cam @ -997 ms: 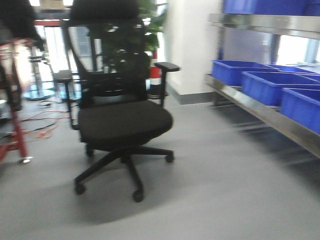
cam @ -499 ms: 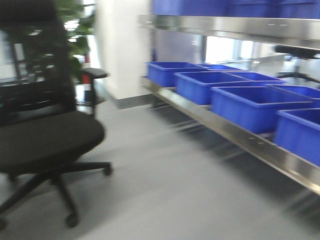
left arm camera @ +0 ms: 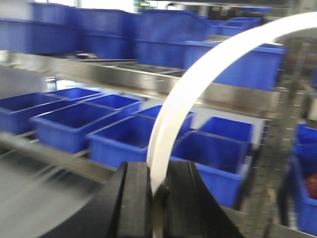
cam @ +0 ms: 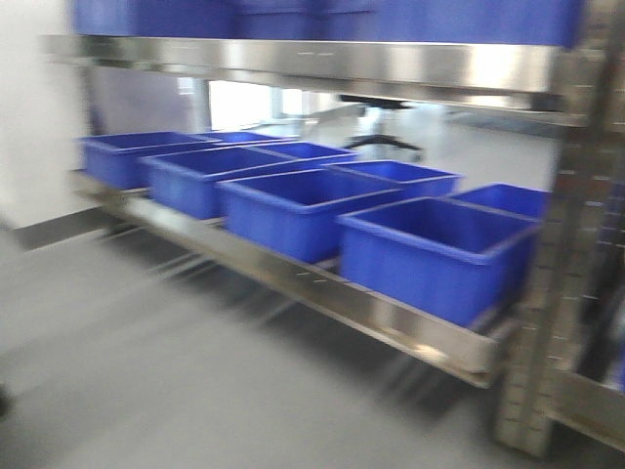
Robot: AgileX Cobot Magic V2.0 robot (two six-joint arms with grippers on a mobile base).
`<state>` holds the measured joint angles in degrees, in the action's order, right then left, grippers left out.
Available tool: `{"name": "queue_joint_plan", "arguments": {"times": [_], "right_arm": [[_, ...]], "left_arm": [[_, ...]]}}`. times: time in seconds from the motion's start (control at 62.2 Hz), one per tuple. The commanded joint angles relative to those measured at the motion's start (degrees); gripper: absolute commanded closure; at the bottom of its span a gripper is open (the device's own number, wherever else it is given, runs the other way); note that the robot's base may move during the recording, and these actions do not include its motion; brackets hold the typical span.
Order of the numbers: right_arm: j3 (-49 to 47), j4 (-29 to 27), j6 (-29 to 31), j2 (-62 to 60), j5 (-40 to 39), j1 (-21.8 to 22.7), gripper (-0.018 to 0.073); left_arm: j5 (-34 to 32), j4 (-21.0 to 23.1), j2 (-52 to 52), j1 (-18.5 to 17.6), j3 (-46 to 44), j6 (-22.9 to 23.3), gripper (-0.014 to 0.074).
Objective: Grab PVC pipe and place in blue bin
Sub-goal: 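Drive toward the steel shelf of blue bins carrying the pipe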
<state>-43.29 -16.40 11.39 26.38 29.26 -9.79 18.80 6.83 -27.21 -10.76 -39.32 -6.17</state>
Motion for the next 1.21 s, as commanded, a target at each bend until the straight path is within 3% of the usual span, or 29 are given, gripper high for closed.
{"name": "queue_joint_plan", "arguments": {"times": [0.0,1.19], "right_arm": [[0.00,-0.07,0.33,-0.34,-1.33,-0.11,0.0728],[0.00,-0.07,0.33,-0.34,-1.33,-0.11,0.0728]], "left_arm": [[-1.83,0.15,0.26,-0.27,-0.06,-0.05,0.0707],[-1.83,0.15,0.26,-0.27,-0.06,-0.05,0.0707]]}}
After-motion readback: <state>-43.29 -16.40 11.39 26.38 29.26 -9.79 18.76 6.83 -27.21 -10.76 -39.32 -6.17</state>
